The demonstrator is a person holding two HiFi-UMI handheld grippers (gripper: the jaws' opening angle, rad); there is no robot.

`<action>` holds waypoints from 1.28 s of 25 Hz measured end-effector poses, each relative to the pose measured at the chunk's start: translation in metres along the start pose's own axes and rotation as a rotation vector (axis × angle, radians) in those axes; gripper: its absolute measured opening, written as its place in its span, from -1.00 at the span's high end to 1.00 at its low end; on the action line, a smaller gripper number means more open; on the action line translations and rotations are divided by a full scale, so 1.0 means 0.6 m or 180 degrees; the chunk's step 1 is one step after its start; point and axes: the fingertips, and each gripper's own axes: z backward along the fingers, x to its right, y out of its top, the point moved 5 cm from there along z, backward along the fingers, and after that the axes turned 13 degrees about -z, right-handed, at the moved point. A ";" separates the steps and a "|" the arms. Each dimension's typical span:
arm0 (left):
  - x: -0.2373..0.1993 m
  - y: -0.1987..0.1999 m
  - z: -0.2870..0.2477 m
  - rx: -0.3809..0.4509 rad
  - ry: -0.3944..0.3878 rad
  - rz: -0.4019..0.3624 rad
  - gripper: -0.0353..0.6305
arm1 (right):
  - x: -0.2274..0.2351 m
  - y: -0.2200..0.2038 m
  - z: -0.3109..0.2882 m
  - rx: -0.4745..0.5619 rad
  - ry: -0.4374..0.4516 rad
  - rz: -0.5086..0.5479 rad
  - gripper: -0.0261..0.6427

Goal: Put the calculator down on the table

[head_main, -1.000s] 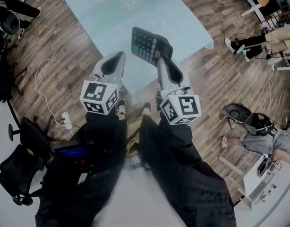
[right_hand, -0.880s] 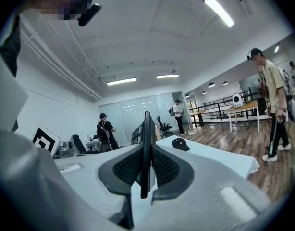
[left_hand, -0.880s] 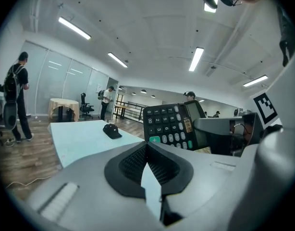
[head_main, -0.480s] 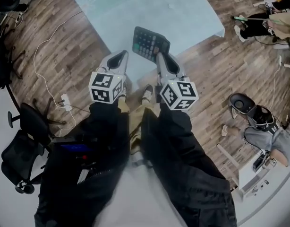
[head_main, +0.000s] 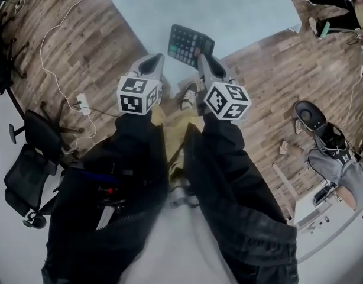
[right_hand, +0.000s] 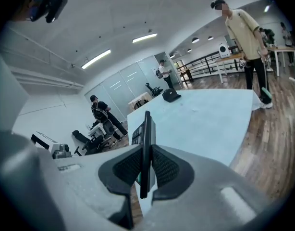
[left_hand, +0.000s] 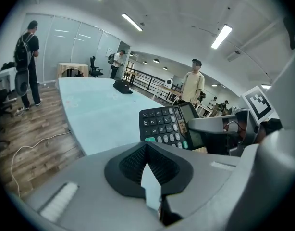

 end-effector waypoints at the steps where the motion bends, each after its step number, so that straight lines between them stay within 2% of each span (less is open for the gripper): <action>1: -0.002 -0.009 -0.005 -0.0034 -0.0007 0.0020 0.90 | 0.007 -0.008 -0.009 -0.0041 -0.0006 -0.0032 0.78; 9: -0.008 -0.061 -0.036 -0.0288 -0.0054 0.0146 0.90 | 0.074 -0.071 -0.079 -0.0369 -0.0038 -0.0578 0.78; 13: -0.017 -0.070 -0.044 -0.0363 -0.0054 0.0167 0.91 | 0.109 -0.097 -0.103 -0.0451 -0.0135 -0.0899 0.78; 19: -0.023 -0.079 -0.044 -0.0421 -0.0068 0.0180 0.90 | 0.145 -0.130 -0.122 -0.0531 -0.0269 -0.1184 0.77; 24: -0.034 -0.083 -0.045 -0.0446 -0.0066 0.0201 0.90 | 0.165 -0.136 -0.135 -0.0527 -0.0358 -0.1263 0.75; 32: -0.038 -0.096 -0.033 -0.0459 -0.0046 0.0226 0.90 | 0.180 -0.150 -0.140 -0.0535 -0.0470 -0.1185 0.69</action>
